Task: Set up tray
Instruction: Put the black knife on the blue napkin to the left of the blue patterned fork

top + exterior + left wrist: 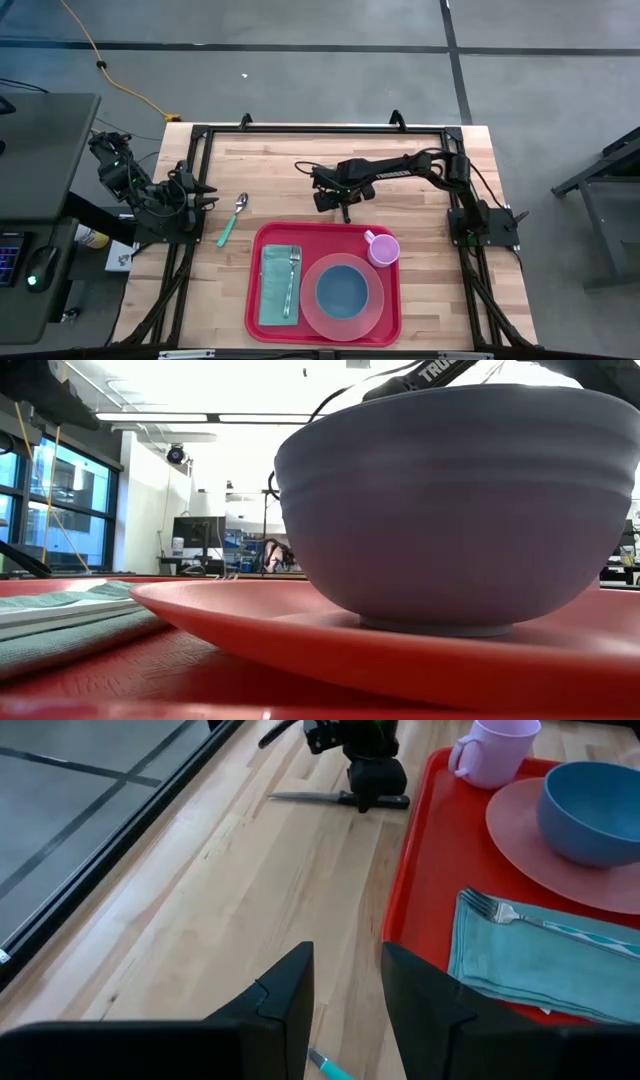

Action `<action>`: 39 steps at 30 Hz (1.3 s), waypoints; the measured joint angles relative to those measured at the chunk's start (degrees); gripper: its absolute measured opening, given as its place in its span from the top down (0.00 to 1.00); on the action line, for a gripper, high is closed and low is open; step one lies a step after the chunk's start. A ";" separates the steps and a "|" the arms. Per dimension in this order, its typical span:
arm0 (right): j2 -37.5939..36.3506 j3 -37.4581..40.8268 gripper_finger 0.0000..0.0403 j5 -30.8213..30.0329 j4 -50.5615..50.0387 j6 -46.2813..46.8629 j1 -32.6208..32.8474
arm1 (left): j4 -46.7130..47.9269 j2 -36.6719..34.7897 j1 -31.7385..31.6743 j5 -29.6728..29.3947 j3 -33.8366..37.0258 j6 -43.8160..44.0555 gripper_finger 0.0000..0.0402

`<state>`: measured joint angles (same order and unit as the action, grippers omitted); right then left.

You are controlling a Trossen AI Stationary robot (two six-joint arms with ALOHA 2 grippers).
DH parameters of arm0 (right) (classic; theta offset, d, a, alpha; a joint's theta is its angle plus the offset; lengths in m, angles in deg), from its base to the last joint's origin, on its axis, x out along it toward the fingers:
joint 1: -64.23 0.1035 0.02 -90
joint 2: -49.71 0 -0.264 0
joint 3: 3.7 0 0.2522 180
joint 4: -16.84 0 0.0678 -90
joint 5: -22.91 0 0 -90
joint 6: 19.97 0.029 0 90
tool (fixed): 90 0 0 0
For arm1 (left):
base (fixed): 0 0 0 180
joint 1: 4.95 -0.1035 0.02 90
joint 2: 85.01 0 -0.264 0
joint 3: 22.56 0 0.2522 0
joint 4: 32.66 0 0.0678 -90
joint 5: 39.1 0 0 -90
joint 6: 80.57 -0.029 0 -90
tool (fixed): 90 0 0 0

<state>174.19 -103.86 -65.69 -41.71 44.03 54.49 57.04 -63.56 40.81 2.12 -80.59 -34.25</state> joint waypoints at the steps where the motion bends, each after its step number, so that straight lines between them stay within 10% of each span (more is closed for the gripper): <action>1: 0.00 0.00 0.61 0.06 -0.10 -0.13 0.00 | 0.01 0.00 0.00 0.01 0.00 0.00 0.63; 30: 0.02 0.13 0.67 -2.57 -0.46 0.02 0.48 | 0.19 0.00 0.01 -0.41 0.00 0.00 0.63; 39: 0.02 0.20 0.84 -2.81 -1.23 -1.20 0.42 | 0.54 0.00 0.01 -0.40 0.00 0.00 0.63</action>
<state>174.21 -103.66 -68.50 -42.94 42.83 54.90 57.59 -63.56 40.81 1.72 -80.59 -34.25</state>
